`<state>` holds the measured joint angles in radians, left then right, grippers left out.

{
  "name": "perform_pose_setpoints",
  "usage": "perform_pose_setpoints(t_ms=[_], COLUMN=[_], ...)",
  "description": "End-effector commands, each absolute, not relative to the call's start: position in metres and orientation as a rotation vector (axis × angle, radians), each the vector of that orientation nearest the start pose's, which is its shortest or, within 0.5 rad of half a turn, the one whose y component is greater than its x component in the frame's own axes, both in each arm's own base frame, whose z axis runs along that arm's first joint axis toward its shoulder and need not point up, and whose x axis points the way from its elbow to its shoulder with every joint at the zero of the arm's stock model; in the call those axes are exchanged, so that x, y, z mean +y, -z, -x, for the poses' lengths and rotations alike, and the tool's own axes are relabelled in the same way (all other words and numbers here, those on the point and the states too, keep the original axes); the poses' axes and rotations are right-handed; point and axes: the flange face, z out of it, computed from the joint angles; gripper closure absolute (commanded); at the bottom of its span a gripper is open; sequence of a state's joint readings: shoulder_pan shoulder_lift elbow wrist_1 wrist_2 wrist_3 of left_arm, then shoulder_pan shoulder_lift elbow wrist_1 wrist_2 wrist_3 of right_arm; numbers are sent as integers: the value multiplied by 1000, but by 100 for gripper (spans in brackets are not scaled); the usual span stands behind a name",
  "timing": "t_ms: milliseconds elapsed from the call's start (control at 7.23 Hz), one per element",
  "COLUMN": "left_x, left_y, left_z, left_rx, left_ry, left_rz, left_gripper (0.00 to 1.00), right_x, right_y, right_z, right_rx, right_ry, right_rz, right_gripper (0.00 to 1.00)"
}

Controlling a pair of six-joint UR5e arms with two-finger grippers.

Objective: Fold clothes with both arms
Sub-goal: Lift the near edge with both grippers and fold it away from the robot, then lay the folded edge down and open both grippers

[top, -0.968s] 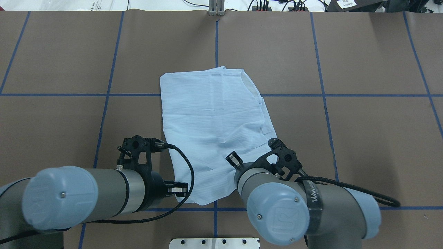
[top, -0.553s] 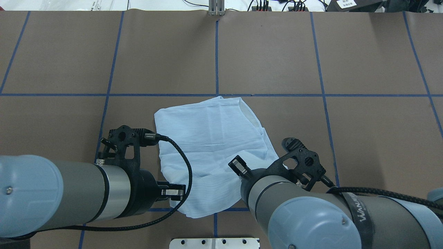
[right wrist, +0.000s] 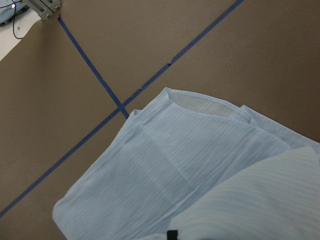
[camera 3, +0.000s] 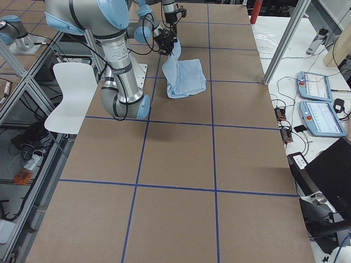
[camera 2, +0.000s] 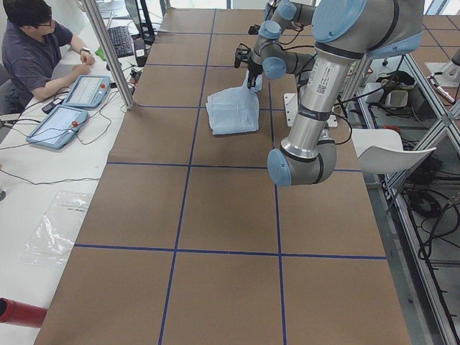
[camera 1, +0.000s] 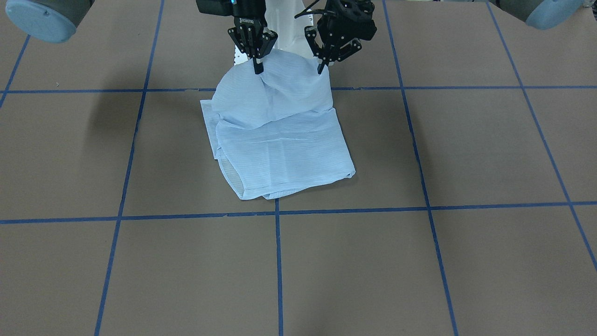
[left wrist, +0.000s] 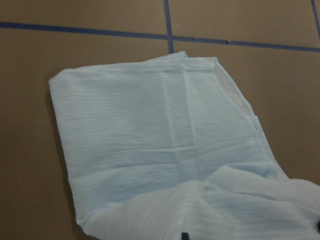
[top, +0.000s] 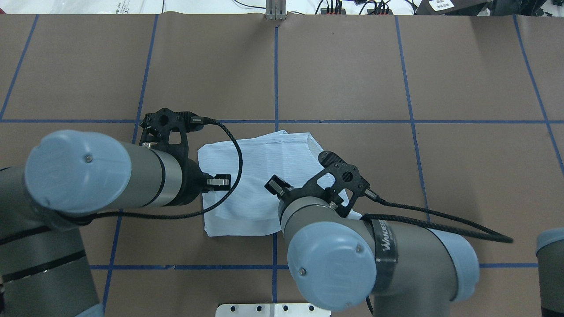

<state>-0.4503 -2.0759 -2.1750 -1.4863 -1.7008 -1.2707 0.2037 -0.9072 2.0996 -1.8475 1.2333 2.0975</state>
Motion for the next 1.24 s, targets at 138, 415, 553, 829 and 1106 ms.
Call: perform_pose_setpoints(t_ms=[138,415,553,829,1106], left_x=[-415,-439,-440,-437,-436], left_y=[-220,-263,-266,-266,-266], left_z=[-476,-512,-513,-511,-508], left_rx=[900,877,878,881,882], left_ry=[127,146,146,144,143], left_rz=[-335,-363,-362,-363,-360], left_gripper=[100,100,100,100,100], right_x=[-353,-386,-394,-401,-408], right_y=[-166,-194,-205,-201,-189], right_z=[559,604,614,612,607], right_rx=[-954,-934,-943,-944,-977], right_ry=[-817,-823,-828,-810,-801], right_rz=[-277,-304,-307,-324,-339], right_gripper=[100,100,100,100,100])
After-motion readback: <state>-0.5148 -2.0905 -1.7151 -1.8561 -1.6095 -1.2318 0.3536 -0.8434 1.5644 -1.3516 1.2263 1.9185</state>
